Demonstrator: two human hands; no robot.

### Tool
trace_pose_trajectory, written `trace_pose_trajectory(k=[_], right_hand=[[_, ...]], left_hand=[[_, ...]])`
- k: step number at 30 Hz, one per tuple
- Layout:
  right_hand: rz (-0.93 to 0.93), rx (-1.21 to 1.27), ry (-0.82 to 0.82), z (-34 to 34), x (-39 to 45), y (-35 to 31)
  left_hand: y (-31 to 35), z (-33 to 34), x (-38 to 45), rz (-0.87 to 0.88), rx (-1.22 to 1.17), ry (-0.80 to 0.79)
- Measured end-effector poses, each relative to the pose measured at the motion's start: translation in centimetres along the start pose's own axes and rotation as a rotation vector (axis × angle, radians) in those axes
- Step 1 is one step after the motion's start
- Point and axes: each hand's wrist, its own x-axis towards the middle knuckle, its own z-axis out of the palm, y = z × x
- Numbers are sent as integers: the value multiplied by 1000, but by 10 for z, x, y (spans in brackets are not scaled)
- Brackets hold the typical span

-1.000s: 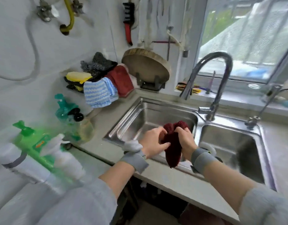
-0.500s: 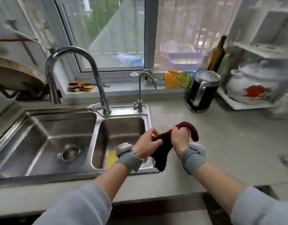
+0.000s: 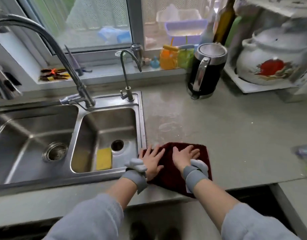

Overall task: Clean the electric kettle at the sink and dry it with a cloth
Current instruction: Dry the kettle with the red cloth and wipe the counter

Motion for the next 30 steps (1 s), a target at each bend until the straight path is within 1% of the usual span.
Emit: trace_pose_trajectory(k=[2, 5, 7, 9, 12, 13, 17, 19, 21, 23, 25, 26, 27, 29, 30], right_hand=[[7, -69, 80, 25, 4, 9], [-41, -144, 233, 46, 11, 17], [-43, -179, 293, 52, 24, 7], [-70, -202, 307, 45, 43, -8], [-135, -222, 272, 34, 82, -34], [-133, -230, 294, 34, 89, -38], [4, -198, 419, 52, 99, -57], [-7, -179, 442, 56, 108, -71], [-107, -231, 449, 53, 128, -83], [-262, -334, 427, 47, 153, -96], [-440, -423, 367, 44, 178, -116], [-493, -464, 337, 43, 185, -120], [-571, -517, 284, 42, 199, -134], [-747, -633, 151, 38, 222, -158], [-845, -683, 83, 34, 233, -170]], left_hand=[[-14, 24, 8, 47, 111, -25], [-30, 31, 21, 118, 154, 75], [-37, 26, 37, 133, 153, 104], [-37, 18, 48, 118, 142, 132], [-43, 3, 81, 84, 107, 140], [-45, -2, 91, 78, 105, 149], [-53, -17, 127, 54, 112, 160], [-57, -23, 141, 44, 116, 164], [-60, -29, 154, 19, 101, 181], [-63, -32, 166, -24, 85, 192], [-63, -34, 176, -72, 43, 206], [-61, -34, 176, -73, 18, 218], [-63, -39, 181, -106, -30, 270], [-70, -50, 183, -167, -143, 437], [-76, -56, 185, -202, -160, 503]])
